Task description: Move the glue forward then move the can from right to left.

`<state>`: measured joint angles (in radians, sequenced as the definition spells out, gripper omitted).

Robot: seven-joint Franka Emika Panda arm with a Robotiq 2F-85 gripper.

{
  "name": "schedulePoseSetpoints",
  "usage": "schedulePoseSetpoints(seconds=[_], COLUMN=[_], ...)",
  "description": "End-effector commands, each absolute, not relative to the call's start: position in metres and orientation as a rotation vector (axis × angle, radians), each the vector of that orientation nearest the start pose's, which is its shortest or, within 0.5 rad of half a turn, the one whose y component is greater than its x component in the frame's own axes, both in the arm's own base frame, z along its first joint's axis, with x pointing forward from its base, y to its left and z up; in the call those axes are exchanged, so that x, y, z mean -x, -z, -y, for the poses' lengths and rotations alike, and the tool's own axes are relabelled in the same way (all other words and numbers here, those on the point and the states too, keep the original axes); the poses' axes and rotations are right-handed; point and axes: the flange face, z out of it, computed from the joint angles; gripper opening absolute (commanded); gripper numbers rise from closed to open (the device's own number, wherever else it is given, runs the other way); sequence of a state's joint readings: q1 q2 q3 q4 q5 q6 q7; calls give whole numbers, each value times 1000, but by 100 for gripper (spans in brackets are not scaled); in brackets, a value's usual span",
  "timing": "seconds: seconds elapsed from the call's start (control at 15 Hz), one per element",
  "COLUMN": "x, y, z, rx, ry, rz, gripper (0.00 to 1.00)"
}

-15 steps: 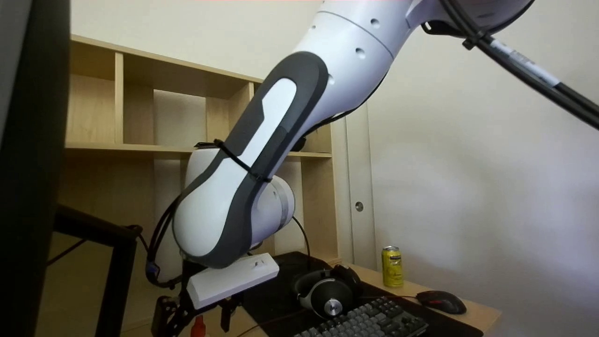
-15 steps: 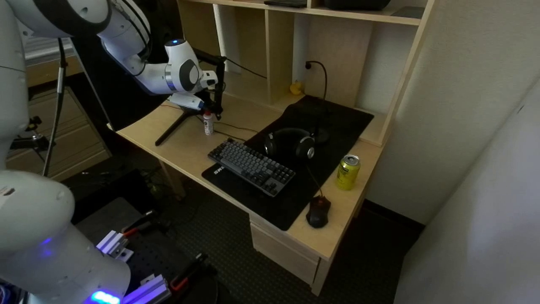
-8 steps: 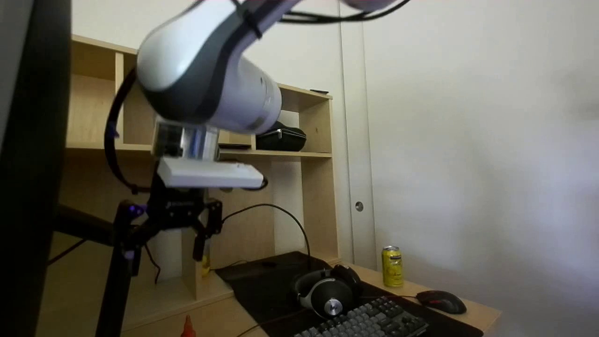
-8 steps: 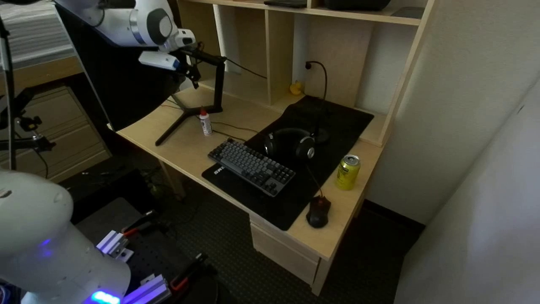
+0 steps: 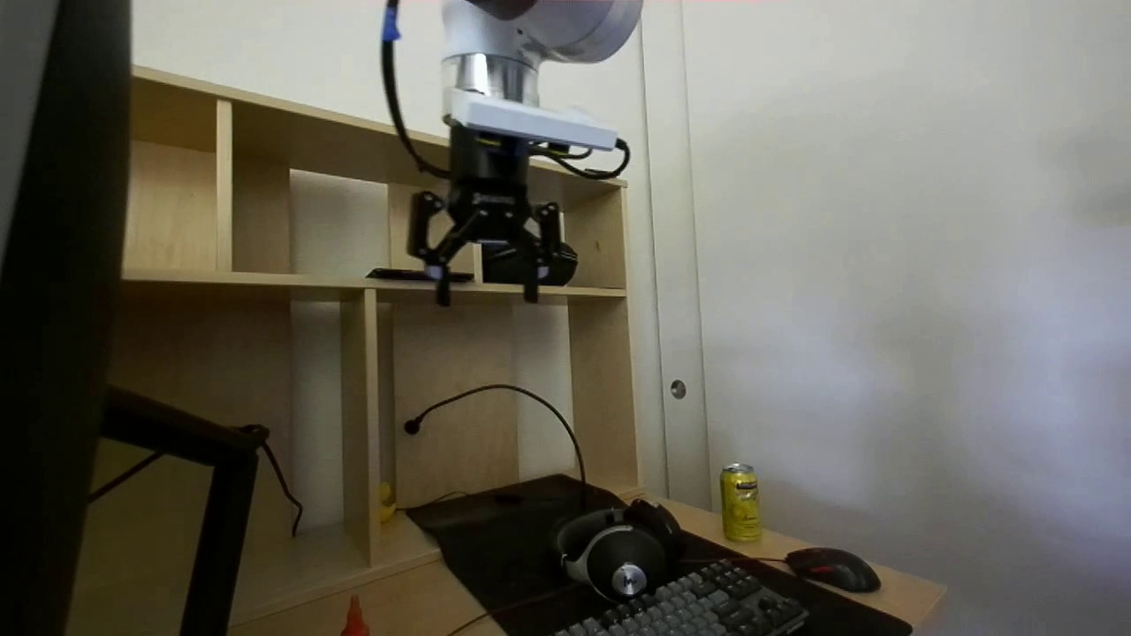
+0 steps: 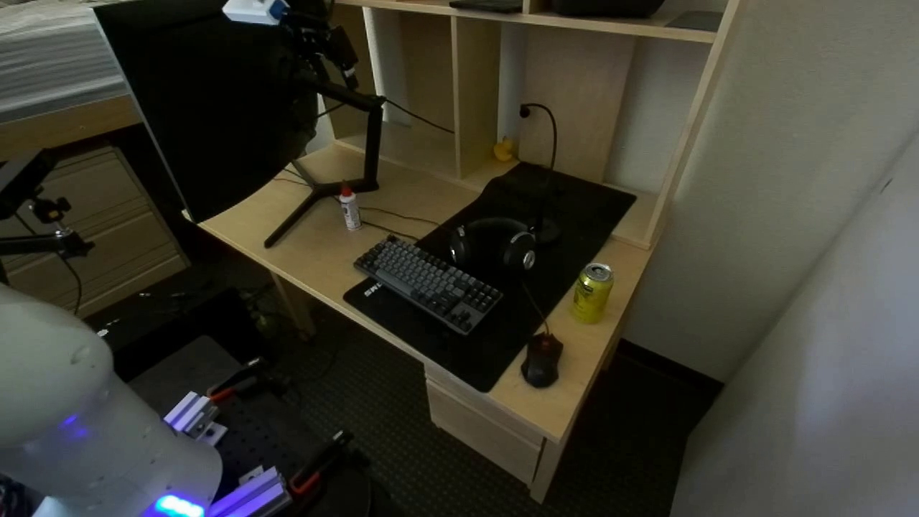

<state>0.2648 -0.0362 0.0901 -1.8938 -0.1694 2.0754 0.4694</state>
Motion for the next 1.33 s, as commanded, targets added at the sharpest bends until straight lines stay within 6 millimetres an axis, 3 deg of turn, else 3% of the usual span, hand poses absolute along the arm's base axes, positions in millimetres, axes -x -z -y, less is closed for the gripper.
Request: schedulePoseSetpoints(seconds=[0.0, 0.13, 0.2, 0.27, 0.33, 0.4, 0.53, 0.8, 0.87, 0.93, 1.0, 1.13, 1.2, 1.27], x=[-544, -548, -548, -556, -578, -591, -600, -619, -607, -608, -608, -612, -621, -626], y=[-541, -542, -541, -527, -509, -499, -490, -468, -472, -470, -468, -460, -448, -435], z=[-164, -128, -124, -127, -107, -75, -28, 102, 65, 86, 90, 74, 75, 94], rx=[3159, 3139, 3136, 3163, 3162, 3135, 3092, 2984, 3043, 3036, 3037, 3061, 3068, 3028], ry=[411, 395, 390, 388, 343, 341, 329, 306, 307, 302, 297, 315, 333, 312], rz=[-170, -286, -298, -331, -483, -594, -783, -1168, -1044, -1083, -1087, -1060, -1163, -1306], gripper=[100, 100, 100, 100, 100, 100, 100, 100, 100, 100, 100, 100, 100, 100])
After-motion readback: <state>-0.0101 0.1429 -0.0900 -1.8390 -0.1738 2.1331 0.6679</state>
